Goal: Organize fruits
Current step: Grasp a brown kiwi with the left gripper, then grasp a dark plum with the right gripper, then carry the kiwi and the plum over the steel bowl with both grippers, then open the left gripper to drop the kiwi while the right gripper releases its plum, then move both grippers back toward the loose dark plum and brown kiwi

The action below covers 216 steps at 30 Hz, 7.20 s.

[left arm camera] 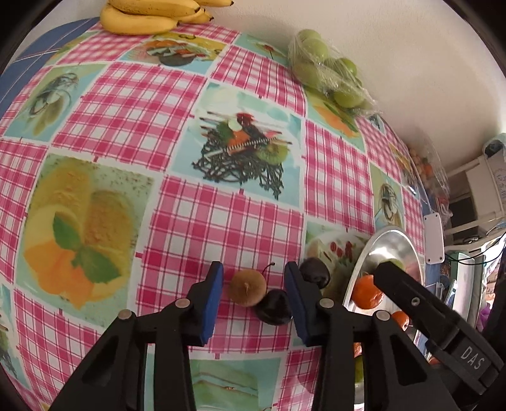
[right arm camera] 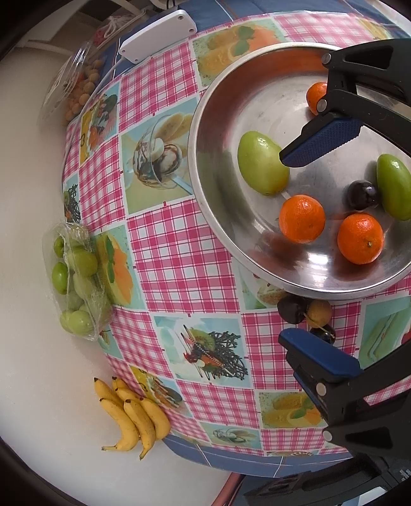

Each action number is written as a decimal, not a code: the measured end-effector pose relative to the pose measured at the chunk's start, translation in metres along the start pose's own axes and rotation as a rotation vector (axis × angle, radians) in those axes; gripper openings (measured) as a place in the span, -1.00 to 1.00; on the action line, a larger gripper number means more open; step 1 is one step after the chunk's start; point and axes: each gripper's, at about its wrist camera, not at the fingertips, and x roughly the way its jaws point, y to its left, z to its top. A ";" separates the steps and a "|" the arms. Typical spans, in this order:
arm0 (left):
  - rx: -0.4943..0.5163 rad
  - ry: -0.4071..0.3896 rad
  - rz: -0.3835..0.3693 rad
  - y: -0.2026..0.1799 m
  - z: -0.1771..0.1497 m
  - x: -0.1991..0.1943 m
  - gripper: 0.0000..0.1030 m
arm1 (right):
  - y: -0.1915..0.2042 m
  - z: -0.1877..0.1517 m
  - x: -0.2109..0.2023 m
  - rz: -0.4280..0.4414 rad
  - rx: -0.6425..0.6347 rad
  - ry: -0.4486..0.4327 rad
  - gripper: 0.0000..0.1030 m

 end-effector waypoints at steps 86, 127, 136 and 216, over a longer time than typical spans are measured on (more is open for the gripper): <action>-0.160 -0.164 0.064 0.063 0.014 -0.061 -0.50 | 0.086 -0.019 0.044 -0.101 -0.340 0.004 -0.53; 0.060 -0.128 -0.005 -0.029 -0.007 -0.059 -0.50 | -0.001 -0.010 -0.040 0.067 -0.065 -0.074 -0.52; 0.192 -0.064 -0.030 -0.084 -0.026 -0.036 -0.50 | -0.061 -0.010 -0.042 0.010 0.061 -0.064 -0.52; 0.090 -0.054 0.200 -0.053 -0.014 -0.009 0.45 | -0.096 -0.012 -0.018 -0.070 0.101 0.013 0.37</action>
